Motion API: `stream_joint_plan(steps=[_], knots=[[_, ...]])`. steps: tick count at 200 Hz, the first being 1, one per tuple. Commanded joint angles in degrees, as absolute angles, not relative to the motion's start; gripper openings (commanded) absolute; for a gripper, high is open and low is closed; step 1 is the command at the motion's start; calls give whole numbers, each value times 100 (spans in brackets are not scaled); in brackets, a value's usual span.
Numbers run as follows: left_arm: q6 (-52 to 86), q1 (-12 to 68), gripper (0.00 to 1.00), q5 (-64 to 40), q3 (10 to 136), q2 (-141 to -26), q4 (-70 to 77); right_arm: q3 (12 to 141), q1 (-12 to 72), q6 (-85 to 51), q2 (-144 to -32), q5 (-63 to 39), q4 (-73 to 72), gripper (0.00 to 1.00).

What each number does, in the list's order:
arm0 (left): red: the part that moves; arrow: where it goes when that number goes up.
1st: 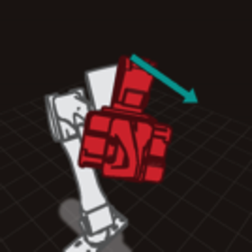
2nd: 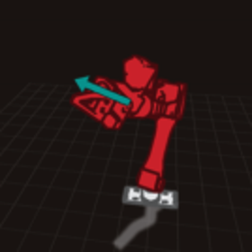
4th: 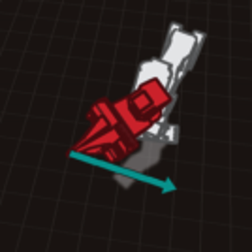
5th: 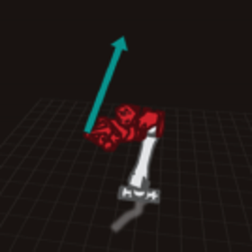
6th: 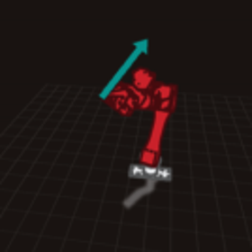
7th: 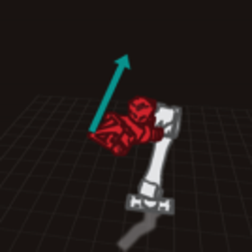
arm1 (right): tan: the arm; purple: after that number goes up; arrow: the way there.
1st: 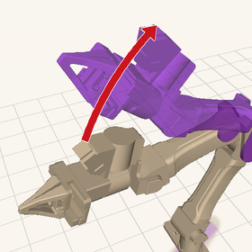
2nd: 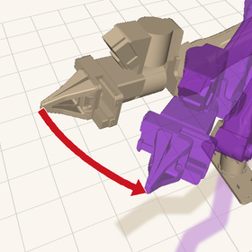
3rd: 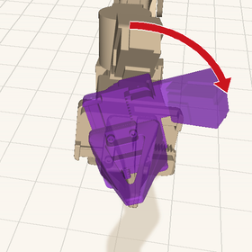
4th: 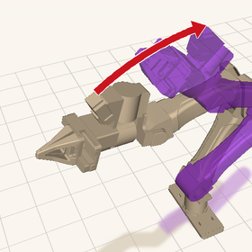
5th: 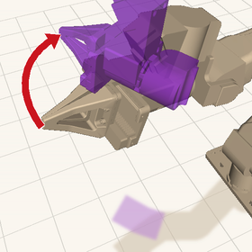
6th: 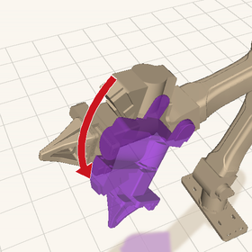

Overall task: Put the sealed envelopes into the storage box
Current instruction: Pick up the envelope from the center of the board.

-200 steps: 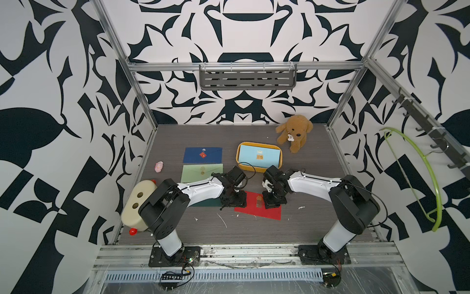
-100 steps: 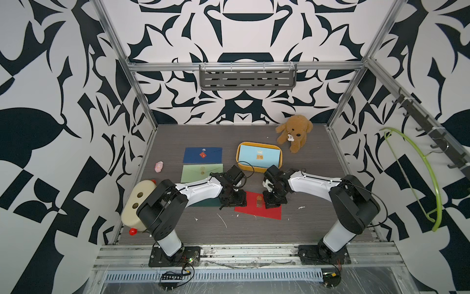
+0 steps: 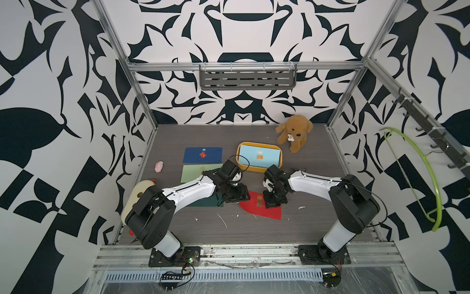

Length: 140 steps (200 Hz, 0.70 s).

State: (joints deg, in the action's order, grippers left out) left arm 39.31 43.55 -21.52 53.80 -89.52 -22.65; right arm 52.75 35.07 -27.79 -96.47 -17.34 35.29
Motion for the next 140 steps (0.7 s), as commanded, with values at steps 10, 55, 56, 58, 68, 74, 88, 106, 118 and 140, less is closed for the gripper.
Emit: stream_joint_plan(steps=[10,55,56,58,68,74,88,106,118,140], knots=[[4063,4266,61,-2462,5183,-8927,-1817,5081,3448,-2673,-10048,-929,3368,4],[4314,3966,60,-2680,5003,-8684,-1387,5090,3445,-2678,-10046,-932,3372,4],[4315,3956,60,-2689,4998,-8684,-1379,5094,3445,-2675,-10050,-936,3369,4],[4322,3938,60,-2709,4989,-8684,-1367,5099,3445,-2675,-10058,-933,3369,4],[4345,3883,59,-2823,4930,-8715,-1266,5109,3445,-2673,-10076,-943,3373,4],[4374,3860,59,-2855,4889,-8741,-1206,5123,3445,-2676,-10080,-942,3363,4],[4470,3808,59,-3014,4764,-8831,-1002,5134,3445,-2684,-10094,-950,3364,4],[4618,3788,59,-3117,4618,-8907,-750,5148,3445,-2678,-10093,-966,3366,4],[4782,3742,59,-3192,4521,-8929,-538,5140,3445,-2663,-10081,-959,3381,4],[5268,3616,58,-3417,4258,-8895,106,5131,3446,-2644,-10072,-967,3384,4]])
